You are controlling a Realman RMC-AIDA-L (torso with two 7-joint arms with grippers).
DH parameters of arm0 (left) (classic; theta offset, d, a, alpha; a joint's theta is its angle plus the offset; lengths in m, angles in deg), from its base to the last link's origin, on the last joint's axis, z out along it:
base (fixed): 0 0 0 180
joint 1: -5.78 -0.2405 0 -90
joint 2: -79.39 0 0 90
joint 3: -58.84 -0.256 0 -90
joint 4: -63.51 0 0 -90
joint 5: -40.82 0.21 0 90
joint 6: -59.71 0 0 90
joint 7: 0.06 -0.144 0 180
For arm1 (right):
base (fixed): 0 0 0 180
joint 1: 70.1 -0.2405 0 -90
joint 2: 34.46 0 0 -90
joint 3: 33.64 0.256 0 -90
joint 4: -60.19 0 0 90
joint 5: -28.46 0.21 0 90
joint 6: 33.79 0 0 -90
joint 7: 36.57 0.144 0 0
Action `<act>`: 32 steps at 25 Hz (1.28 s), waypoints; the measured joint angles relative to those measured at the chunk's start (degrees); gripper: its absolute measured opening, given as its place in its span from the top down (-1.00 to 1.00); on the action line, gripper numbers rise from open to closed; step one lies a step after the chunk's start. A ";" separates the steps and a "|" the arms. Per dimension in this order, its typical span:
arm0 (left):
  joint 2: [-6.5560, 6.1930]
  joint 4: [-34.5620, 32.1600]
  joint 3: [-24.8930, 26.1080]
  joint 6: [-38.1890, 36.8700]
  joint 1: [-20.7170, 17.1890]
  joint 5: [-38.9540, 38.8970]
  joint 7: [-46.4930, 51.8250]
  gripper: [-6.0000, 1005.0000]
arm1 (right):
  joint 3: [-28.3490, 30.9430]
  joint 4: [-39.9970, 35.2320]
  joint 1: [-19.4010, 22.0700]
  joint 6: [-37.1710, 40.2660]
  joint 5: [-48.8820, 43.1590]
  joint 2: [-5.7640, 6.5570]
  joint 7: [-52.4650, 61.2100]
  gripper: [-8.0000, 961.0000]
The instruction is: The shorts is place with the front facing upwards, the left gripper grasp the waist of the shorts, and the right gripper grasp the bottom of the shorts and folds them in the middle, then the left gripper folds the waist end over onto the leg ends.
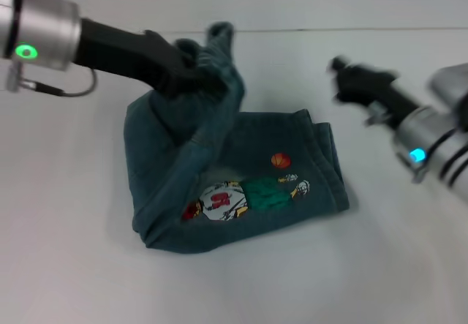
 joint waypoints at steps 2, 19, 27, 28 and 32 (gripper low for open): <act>1.62 0.04 -0.31 1.08 -0.08 -0.37 -1.07 0.87 | 3.77 -3.01 0.27 3.41 0.12 0.09 1.34 0.98; 3.87 16.83 -23.32 21.73 -0.15 -8.70 -2.02 0.77 | 6.80 -7.88 0.24 10.35 0.13 0.71 9.55 0.98; 3.66 13.84 -23.01 22.72 -4.95 -15.30 -3.55 0.27 | 5.12 -7.82 0.36 11.34 -0.77 0.54 11.78 0.94; 3.61 13.17 -22.90 22.57 -6.13 -16.80 -4.05 0.18 | 3.85 -8.04 0.39 12.16 -1.08 0.85 13.54 0.93; 3.43 11.43 -18.90 19.69 -12.31 -24.45 -7.84 -0.19 | -4.14 -11.29 0.60 21.82 -3.54 2.85 25.62 0.90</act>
